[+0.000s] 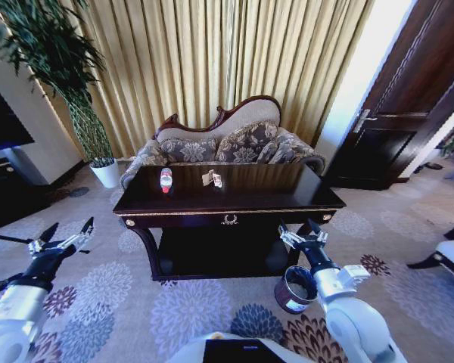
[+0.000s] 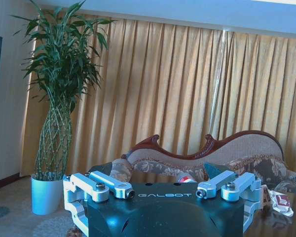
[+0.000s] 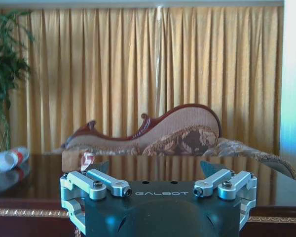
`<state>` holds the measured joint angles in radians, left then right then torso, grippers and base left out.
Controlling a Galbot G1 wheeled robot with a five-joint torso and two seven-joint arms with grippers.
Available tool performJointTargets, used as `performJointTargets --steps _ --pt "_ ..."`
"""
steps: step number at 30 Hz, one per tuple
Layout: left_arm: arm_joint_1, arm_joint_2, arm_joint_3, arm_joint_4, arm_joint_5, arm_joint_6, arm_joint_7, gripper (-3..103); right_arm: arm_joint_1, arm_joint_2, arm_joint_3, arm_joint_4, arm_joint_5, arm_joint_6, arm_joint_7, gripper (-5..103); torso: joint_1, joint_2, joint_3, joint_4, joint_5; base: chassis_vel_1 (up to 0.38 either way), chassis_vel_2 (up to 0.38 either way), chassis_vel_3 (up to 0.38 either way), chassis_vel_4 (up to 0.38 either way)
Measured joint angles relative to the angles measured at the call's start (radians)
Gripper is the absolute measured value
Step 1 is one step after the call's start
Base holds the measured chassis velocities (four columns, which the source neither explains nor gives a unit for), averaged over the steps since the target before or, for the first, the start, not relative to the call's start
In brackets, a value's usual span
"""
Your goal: Move to the front of the table and place the trash on the table into the trash bin.
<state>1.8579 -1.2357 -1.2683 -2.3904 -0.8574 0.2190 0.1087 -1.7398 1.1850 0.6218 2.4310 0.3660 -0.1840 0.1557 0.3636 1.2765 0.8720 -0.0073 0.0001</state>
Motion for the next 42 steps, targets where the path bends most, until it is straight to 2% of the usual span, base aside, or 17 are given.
performJointTargets --steps 2,10,17,26,35,42 --pt "0.004 -0.008 0.004 -0.008 -0.001 0.005 -0.007 100 -0.012 -0.015 -0.012 0.003 -0.002 -0.022 0.01 100 0.0 0.0 0.0 -0.0001 0.0002 0.0 0.0 0.0 0.0" --pt "0.005 -0.023 0.023 -0.017 0.014 0.02 -0.019 100 -0.015 -0.053 -0.014 0.021 0.036 -0.033 0.017 100 0.0 0.0 0.0 0.0 0.0 0.0 0.0 0.0 0.0" --pt "0.001 -0.011 0.001 -0.032 0.006 0.045 -0.022 100 -0.014 -0.058 -0.022 0.045 0.049 -0.042 0.018 100 0.0 0.0 0.0 -0.0002 -0.0002 -0.015 0.02 0.016 -0.017" --pt "0.026 0.0 -0.034 -0.054 -0.011 0.047 -0.016 100 -0.008 -0.055 -0.026 0.046 0.046 -0.047 0.018 100 0.0 0.0 0.0 -0.0001 -0.0001 -0.089 0.095 0.095 -0.09" --pt "0.041 -0.014 -0.028 -0.057 -0.009 0.047 -0.012 100 -0.002 -0.044 -0.04 0.04 0.048 -0.048 0.018 100 0.0 0.0 0.0 0.0 -0.0001 -0.094 0.099 0.102 -0.097" --pt "0.041 -0.012 -0.029 -0.05 0.04 0.046 -0.013 100 -0.002 -0.04 -0.042 0.04 0.046 -0.048 0.018 100 0.0 0.0 0.0 -0.0001 0.0 -0.085 0.077 0.087 -0.073"
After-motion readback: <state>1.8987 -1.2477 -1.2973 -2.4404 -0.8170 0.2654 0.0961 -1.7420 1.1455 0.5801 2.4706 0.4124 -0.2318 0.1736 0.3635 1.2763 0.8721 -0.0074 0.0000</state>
